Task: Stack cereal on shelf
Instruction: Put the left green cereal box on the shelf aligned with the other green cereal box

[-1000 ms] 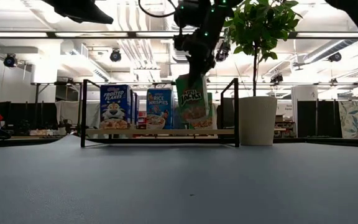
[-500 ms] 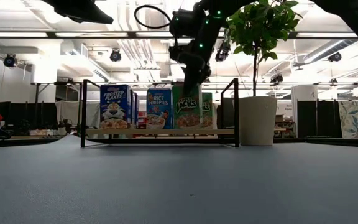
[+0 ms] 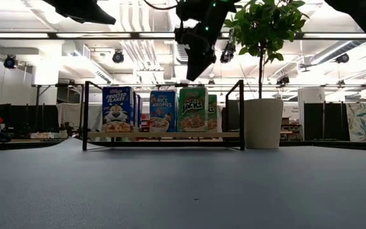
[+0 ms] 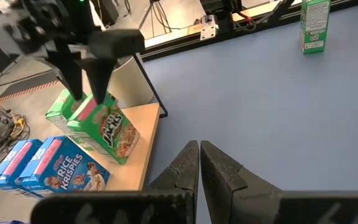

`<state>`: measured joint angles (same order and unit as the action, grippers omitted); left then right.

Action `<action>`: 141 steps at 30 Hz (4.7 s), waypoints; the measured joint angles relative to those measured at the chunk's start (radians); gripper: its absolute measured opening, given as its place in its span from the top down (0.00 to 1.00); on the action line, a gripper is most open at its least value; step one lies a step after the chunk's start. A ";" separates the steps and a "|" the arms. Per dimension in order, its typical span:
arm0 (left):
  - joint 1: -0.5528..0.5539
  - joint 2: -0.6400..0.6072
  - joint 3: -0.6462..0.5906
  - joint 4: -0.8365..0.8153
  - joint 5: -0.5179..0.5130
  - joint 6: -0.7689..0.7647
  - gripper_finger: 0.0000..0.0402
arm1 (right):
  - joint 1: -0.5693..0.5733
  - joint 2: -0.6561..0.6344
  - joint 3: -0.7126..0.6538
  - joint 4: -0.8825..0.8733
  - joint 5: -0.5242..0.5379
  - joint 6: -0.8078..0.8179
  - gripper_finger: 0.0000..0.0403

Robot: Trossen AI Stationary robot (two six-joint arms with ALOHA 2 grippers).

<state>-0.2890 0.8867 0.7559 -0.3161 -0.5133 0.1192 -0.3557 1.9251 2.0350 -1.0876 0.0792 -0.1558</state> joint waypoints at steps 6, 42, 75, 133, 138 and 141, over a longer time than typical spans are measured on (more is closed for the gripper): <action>0.000 0.000 0.000 0.000 0.000 0.004 1.00 | 0.000 -0.001 0.033 0.002 0.012 -0.002 0.68; 0.000 0.000 0.000 -0.005 0.000 0.014 1.00 | 0.008 0.065 0.024 -0.119 0.287 -0.359 0.97; 0.000 0.000 0.000 -0.025 0.000 0.003 1.00 | 0.077 0.040 -0.271 0.060 0.403 -0.185 0.97; 0.001 0.000 0.000 -0.023 -0.001 0.018 1.00 | 0.008 -0.085 -0.260 0.341 0.250 -0.117 0.97; 0.001 0.000 0.000 -0.025 -0.001 0.018 1.00 | 0.008 -0.085 -0.260 0.288 0.240 -0.138 0.97; 0.001 0.000 0.000 -0.025 -0.001 0.018 1.00 | 0.008 -0.085 -0.260 0.258 0.205 -0.154 0.97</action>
<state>-0.2882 0.8867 0.7559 -0.3412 -0.5140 0.1374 -0.3473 1.8404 1.7748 -0.8296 0.2842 -0.3103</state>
